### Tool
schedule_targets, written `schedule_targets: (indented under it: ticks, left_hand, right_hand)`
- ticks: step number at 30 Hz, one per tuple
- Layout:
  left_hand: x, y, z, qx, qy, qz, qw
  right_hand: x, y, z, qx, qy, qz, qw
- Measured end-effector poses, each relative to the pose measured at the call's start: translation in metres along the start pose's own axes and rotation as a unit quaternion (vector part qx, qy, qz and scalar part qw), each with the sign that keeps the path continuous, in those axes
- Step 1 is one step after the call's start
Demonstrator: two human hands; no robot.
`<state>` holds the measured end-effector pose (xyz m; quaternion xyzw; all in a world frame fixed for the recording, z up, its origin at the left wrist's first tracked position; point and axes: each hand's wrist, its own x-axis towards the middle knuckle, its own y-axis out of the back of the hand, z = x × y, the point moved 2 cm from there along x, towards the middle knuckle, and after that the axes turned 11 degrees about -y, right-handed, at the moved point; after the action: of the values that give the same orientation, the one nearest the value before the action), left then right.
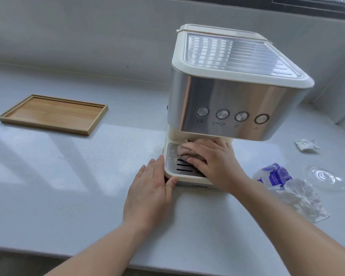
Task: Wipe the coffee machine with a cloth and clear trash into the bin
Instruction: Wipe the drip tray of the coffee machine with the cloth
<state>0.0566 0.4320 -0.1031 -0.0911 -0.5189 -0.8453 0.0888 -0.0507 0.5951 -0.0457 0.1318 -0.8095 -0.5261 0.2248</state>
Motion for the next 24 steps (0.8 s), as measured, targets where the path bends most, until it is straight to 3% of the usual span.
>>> schedule_targets:
  ticks: [6,11,14,19,24]
  left_hand:
    - [-0.001,0.002,0.0,-0.003,-0.006,-0.001,1.0]
    - [-0.002,0.002,0.0,-0.005,0.006,0.003,1.0]
    - [-0.002,0.003,0.0,-0.019,-0.006,-0.001,1.0]
    - [-0.002,0.002,0.0,-0.006,0.011,0.001,1.0]
    - [-0.001,0.003,0.0,-0.009,0.009,0.0,1.0]
  right_hand:
    - [0.011,-0.008,-0.019,0.011,0.071,-0.066,0.995]
    - [0.012,-0.01,-0.024,0.008,0.034,-0.029,0.999]
    - [-0.011,-0.015,-0.023,0.008,0.08,-0.027,0.996]
    - [0.015,-0.014,-0.029,0.061,-0.048,0.012,0.997]
    - [-0.011,-0.008,-0.022,0.021,0.017,-0.018,0.999]
